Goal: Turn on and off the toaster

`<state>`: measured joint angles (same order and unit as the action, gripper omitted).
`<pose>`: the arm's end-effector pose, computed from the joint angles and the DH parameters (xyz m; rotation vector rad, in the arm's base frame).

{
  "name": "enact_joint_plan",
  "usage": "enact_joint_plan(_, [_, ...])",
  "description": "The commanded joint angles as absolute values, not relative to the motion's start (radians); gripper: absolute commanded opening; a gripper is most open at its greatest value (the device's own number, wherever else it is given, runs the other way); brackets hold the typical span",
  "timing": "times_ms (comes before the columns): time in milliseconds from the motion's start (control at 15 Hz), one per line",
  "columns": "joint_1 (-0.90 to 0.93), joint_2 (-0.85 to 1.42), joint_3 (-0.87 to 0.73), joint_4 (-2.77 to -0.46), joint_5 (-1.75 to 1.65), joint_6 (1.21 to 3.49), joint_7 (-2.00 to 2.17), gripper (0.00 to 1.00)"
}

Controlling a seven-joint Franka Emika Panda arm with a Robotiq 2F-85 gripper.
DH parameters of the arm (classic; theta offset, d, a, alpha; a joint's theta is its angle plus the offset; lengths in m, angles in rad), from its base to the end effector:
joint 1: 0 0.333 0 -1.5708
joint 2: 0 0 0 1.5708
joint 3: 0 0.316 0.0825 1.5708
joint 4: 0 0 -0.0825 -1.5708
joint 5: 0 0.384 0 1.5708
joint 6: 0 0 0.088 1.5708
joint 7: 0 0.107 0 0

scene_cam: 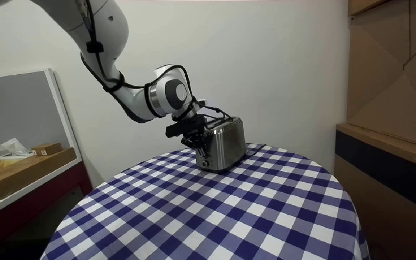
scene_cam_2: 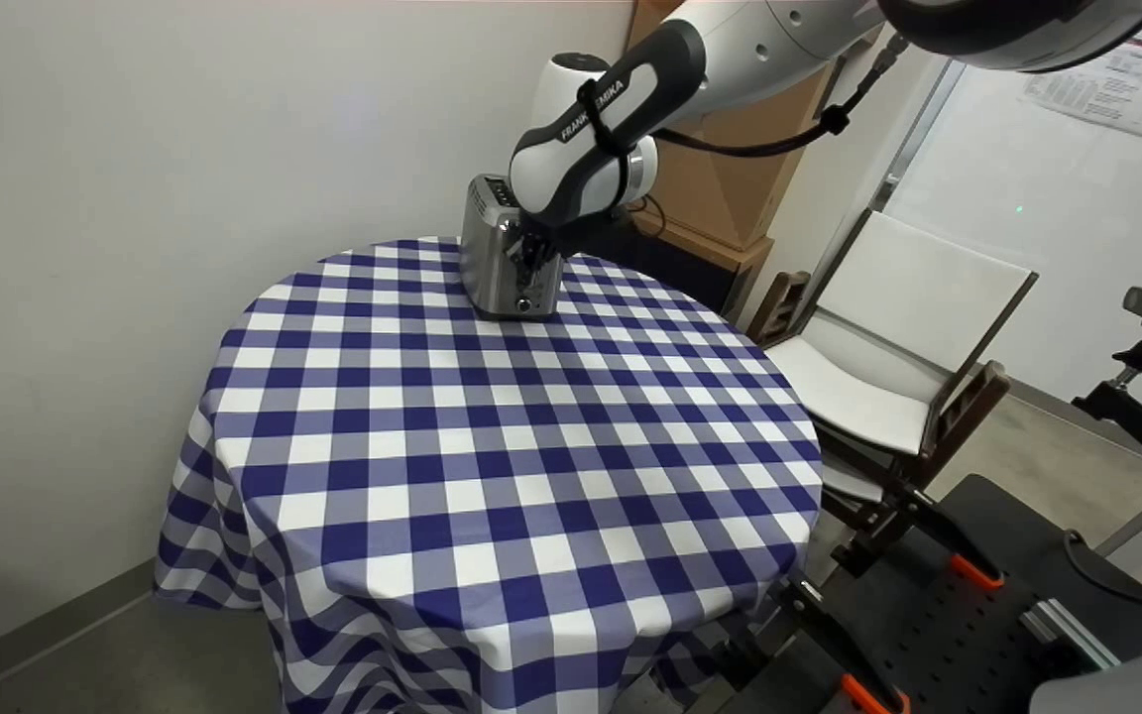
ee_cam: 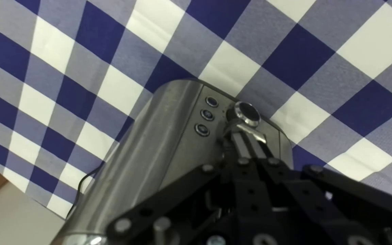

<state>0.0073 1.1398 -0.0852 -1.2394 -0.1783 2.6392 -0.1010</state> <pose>0.7583 -0.0358 0.0897 2.9028 0.3326 0.3573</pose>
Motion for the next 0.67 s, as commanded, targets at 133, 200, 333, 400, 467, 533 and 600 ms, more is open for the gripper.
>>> enact_joint_plan(133, [-0.006, 1.197, -0.079, -1.211, -0.182, 2.653, -0.128, 0.0])
enact_joint_plan(200, [-0.007, 1.195, -0.078, -1.212, -0.181, 2.656, -0.127, 0.0])
enact_joint_plan(333, [-0.008, 1.204, -0.078, -1.209, -0.18, 2.662, -0.126, 0.0])
enact_joint_plan(400, [-0.006, 1.213, -0.081, -1.205, -0.182, 2.664, -0.123, 0.0])
enact_joint_plan(467, [-0.005, 1.224, -0.086, -1.201, -0.184, 2.665, -0.119, 0.0])
enact_joint_plan(533, [-0.004, 1.229, -0.088, -1.2, -0.186, 2.668, -0.119, 0.0])
enact_joint_plan(600, [-0.003, 1.229, -0.089, -1.201, -0.187, 2.668, -0.12, 0.0])
